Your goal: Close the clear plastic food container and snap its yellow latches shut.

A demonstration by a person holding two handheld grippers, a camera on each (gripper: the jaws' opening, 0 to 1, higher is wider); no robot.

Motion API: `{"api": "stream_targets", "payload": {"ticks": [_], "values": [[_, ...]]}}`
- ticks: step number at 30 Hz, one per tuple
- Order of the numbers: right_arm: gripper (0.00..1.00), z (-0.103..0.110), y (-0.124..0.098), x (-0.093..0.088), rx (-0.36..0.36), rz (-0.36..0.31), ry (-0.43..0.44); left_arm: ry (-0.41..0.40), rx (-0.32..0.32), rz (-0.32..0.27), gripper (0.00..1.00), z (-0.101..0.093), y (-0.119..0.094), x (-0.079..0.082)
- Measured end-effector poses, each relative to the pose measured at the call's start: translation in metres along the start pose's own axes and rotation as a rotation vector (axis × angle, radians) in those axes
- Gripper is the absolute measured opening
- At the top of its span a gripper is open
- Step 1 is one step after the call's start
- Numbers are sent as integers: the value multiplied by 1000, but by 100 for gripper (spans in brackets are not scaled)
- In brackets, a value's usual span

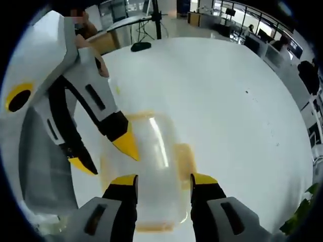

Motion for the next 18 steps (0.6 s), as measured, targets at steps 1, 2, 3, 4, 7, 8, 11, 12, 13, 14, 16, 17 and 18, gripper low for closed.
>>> {"api": "stream_targets", "payload": {"ticks": [1,2,3,4,7,8,11,12,13,14,16,17,18], "values": [[40,0,0,0,2,0,0,6,5,1,44,-1,0,0],[40,0,1,0,13,3,2,18,14,2,44,-2,0,0],[40,0,1,0,14,4,1,29,21,3,45,-2,1,0],[40,0,1,0,23,7,-3,41,27,5,45,-3,1,-1],[38,1,3,1,55,21,-1,49,44,7,45,-3,2,-1],[38,0,4,1,58,23,-5,59,52,9,45,-4,2,-1],[38,-2,5,2,77,26,2,77,70,6,44,-4,3,-2],[39,-2,5,2,82,26,7,78,76,2,44,-4,3,-1],[39,-2,5,3,87,27,10,83,81,0,44,-4,4,-1],[39,-2,5,3,90,30,7,92,88,-1,44,-4,4,-1],[39,-1,6,4,96,35,9,106,101,1,44,-5,5,-1],[39,-1,6,4,98,37,7,104,107,0,44,-5,5,0],[39,-1,7,4,102,40,4,106,115,-1,44,-6,6,1]]}}
Point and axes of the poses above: the point that each gripper's makers call its tool centre point, and the gripper's own axes: y roughly forward along the fingers, z roughly to its left, x roughly out of its top, the point moved 3 cm from there along -y, roughly backward along the fingers, and after that the axes turned 12 degrees about x, right-handed, at the moved point
